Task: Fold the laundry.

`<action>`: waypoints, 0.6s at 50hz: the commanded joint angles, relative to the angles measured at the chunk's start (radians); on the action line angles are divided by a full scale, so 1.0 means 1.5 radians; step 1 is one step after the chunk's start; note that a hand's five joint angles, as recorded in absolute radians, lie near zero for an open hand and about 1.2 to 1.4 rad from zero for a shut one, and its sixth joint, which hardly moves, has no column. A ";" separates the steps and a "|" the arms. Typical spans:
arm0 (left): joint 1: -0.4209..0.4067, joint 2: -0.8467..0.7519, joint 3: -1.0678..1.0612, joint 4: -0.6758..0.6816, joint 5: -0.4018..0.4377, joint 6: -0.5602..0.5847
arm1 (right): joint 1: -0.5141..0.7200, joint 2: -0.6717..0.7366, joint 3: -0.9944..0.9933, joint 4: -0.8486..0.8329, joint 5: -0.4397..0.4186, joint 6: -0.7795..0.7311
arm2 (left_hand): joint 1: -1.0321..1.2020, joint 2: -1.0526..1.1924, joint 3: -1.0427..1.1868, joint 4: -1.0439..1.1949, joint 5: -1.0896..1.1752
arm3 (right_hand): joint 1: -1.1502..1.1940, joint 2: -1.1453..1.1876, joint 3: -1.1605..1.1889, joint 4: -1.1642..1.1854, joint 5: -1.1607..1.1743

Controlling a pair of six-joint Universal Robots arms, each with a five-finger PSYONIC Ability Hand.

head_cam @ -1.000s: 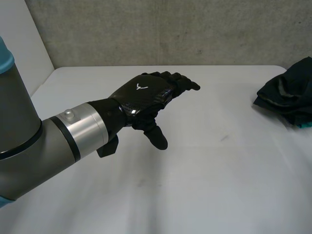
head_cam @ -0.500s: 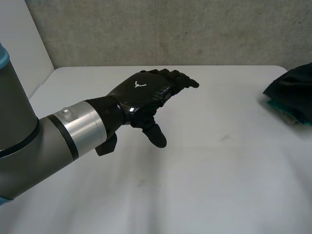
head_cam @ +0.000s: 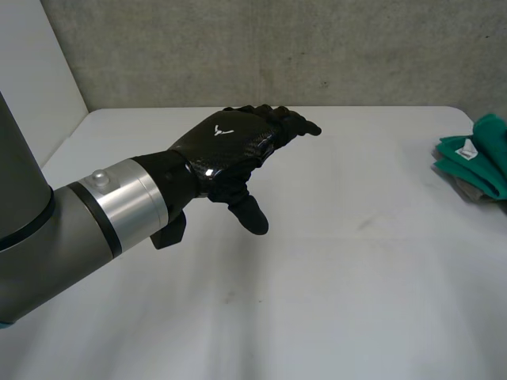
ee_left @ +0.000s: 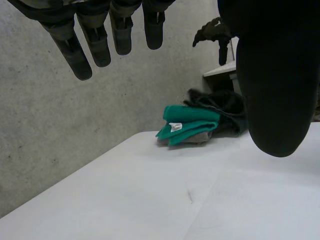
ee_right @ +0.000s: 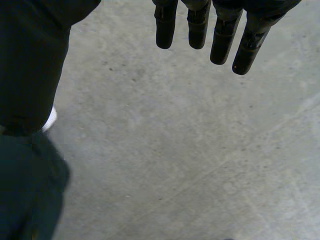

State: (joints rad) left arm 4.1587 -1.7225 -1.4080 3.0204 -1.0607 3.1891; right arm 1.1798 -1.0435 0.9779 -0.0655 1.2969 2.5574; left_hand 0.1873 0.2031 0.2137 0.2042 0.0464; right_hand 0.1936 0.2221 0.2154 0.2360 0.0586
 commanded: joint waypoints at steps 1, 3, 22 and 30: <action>0.000 0.000 -0.001 0.000 -0.001 0.000 | 0.017 0.001 0.024 0.001 0.006 0.000 | -0.008 -0.019 -0.026 -0.019 -0.030 | -0.013 -0.032 -0.027 -0.041 -0.039; 0.000 0.000 -0.001 0.000 0.000 0.000 | 0.023 0.001 0.028 0.001 0.006 0.001 | -0.008 -0.019 -0.026 -0.019 -0.030 | -0.013 -0.032 -0.027 -0.041 -0.039; 0.000 0.000 -0.001 0.000 0.000 0.000 | 0.042 -0.009 0.056 0.001 0.007 0.003 | -0.008 -0.019 -0.026 -0.019 -0.030 | -0.013 -0.032 -0.027 -0.041 -0.039; 0.000 0.000 -0.001 0.000 0.000 0.000 | 0.042 -0.011 0.066 0.000 0.008 0.003 | -0.008 -0.019 -0.026 -0.020 -0.031 | -0.013 -0.032 -0.027 -0.041 -0.039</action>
State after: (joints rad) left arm 4.1586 -1.7227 -1.4098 3.0204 -1.0601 3.1891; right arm 1.2430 -1.0580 1.0677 -0.0646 1.3078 2.5610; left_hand 0.1873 0.2031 0.2137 0.2041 0.0464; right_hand 0.1936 0.2221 0.2154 0.2360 0.0586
